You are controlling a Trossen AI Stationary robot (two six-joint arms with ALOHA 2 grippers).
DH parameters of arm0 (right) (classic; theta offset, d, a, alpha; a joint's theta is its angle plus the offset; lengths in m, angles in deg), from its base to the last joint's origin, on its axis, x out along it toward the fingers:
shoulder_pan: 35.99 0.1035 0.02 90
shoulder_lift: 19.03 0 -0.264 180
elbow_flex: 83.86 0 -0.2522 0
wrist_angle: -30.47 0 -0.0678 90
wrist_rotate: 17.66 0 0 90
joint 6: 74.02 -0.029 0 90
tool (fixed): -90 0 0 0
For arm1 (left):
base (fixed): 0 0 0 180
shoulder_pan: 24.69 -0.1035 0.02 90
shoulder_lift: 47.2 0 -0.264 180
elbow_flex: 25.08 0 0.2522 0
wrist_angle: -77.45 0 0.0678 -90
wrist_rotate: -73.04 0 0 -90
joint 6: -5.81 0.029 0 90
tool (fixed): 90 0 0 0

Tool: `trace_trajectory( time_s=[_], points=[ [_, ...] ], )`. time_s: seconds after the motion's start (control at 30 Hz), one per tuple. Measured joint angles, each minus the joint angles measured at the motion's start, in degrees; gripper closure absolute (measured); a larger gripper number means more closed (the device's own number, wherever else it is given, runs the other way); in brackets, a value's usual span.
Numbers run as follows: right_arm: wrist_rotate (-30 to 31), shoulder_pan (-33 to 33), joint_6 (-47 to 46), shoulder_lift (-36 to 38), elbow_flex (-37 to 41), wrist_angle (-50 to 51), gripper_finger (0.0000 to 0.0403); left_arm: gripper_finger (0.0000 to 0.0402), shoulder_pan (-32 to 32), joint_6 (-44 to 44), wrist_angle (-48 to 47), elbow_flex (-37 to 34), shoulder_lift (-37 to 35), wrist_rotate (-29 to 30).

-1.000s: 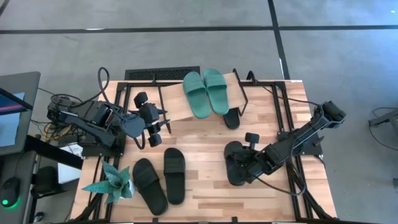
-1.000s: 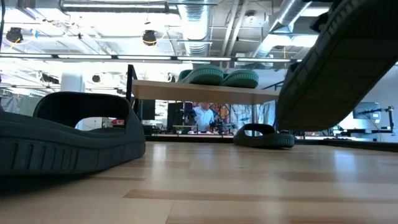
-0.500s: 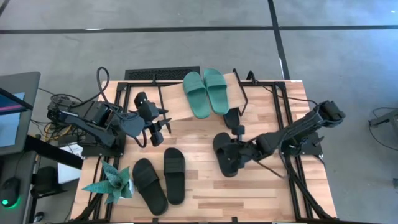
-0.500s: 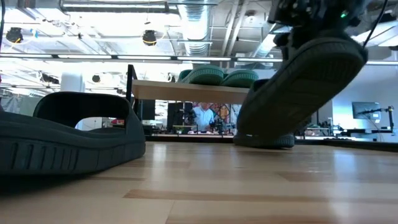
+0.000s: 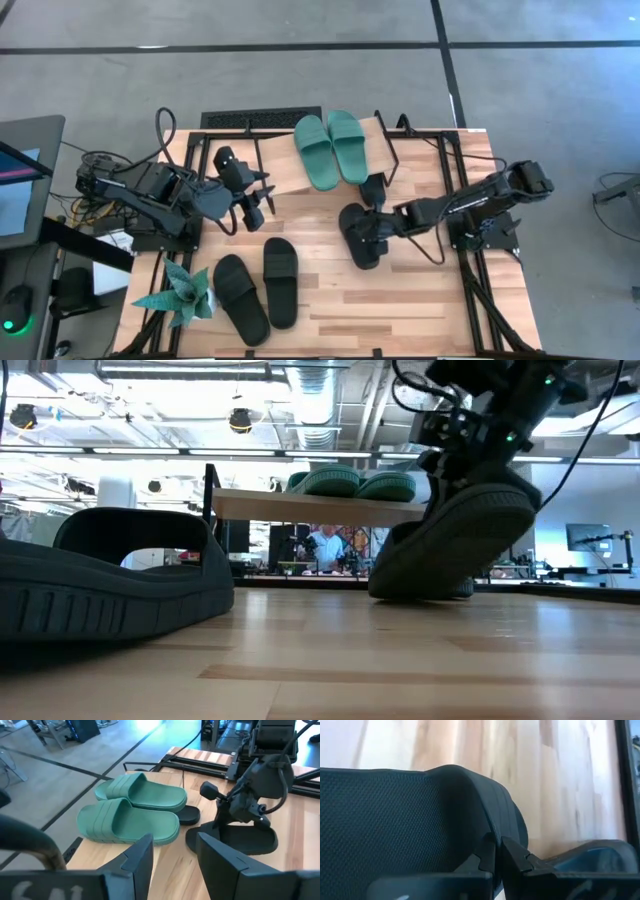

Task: Pick and place slides into the shelf
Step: Put the black slide under the shelf

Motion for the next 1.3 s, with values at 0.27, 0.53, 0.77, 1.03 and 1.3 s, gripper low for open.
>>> trace_trajectory(
  time_s=[0.27, 0.53, 0.77, 1.03, 1.3],
  points=[
    [-2.54, -5.71, 2.69, 0.0, 0.02, -0.61, 0.0402, 0.0262, -0.03, -0.02, -0.01, 0.0, 0.0, 0.88],
    [-5.92, -7.29, 2.85, 0.0, 0.0, -0.27, 0.0372, 0.0262, -0.03, 0.0, -0.62, 0.0, 0.0, 0.85],
    [-6.61, -7.29, 3.7, 0.0, 0.0, 1.15, 0.0346, 0.0262, -0.03, 0.31, -0.6, 0.0, 0.0, 0.85],
    [-8.78, -7.29, 3.43, -0.02, 0.02, 2.56, 0.0334, 0.0262, -0.03, 0.39, -0.55, 0.0, 0.0, 0.85],
    [-8.87, -7.29, 2.21, -0.04, 0.02, 2.86, 0.0301, 0.0262, -0.03, 0.26, -0.51, 0.0, 0.0, 0.85]
  ],
)
